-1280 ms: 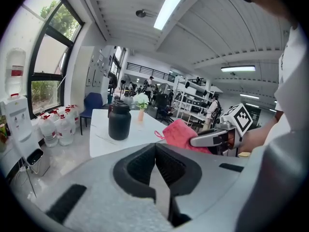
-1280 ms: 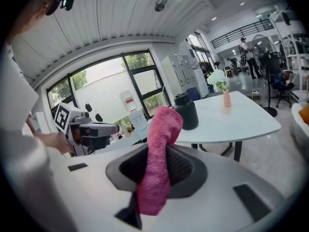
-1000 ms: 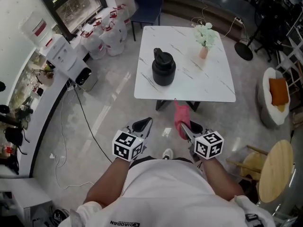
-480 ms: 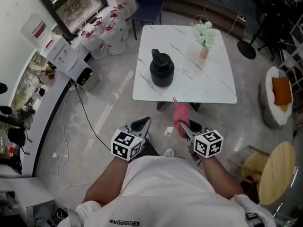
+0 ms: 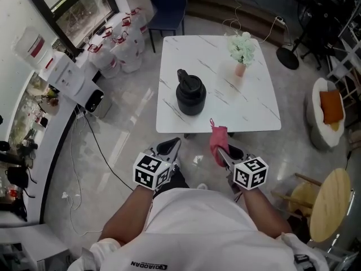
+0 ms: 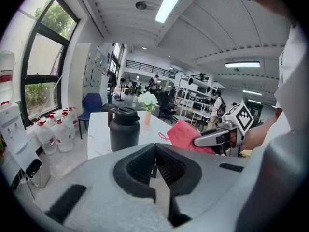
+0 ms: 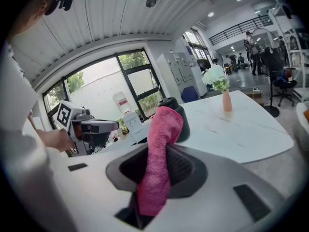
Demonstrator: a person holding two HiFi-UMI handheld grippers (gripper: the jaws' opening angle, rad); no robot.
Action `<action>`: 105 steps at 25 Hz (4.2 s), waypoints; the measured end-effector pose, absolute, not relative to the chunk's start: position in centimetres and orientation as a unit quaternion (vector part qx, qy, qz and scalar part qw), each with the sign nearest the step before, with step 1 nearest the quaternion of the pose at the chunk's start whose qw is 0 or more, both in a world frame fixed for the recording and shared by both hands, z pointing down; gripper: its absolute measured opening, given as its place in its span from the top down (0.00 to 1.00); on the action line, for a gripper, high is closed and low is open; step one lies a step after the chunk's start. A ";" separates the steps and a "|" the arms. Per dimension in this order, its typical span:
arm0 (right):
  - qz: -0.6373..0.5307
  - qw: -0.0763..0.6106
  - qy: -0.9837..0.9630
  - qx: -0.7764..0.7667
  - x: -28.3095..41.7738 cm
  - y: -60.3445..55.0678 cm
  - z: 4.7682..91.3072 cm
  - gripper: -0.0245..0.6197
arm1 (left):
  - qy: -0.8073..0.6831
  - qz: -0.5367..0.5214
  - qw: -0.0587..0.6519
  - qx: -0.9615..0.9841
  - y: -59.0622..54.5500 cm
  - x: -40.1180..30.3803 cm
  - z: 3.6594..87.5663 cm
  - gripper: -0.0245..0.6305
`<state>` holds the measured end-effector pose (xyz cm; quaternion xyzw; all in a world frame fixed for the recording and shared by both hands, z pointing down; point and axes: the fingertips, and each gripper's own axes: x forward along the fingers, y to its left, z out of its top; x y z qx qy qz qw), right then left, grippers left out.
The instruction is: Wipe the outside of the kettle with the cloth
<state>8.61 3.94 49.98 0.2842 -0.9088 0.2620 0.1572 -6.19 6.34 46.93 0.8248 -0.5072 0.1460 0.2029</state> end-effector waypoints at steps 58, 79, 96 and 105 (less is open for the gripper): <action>-0.260 0.401 -0.868 -0.134 -13.7 -16.2 46.0 0.81 | -0.380 0.284 0.123 0.872 -23.1 -16.5 54.5 0.87; -0.126 0.394 -0.909 -0.047 -5.9 -9.9 45.8 0.81 | -0.333 0.344 0.061 0.876 -23.4 -16.9 53.8 0.82; 0.284 0.052 -0.944 0.159 -0.7 -16.3 37.1 0.81 | -0.156 0.457 -0.073 0.873 -24.3 -13.5 55.4 0.64; 0.369 0.140 -0.918 0.039 -6.3 -18.7 42.0 0.81 | -0.143 0.462 -0.128 0.866 -24.1 -12.2 55.7 0.74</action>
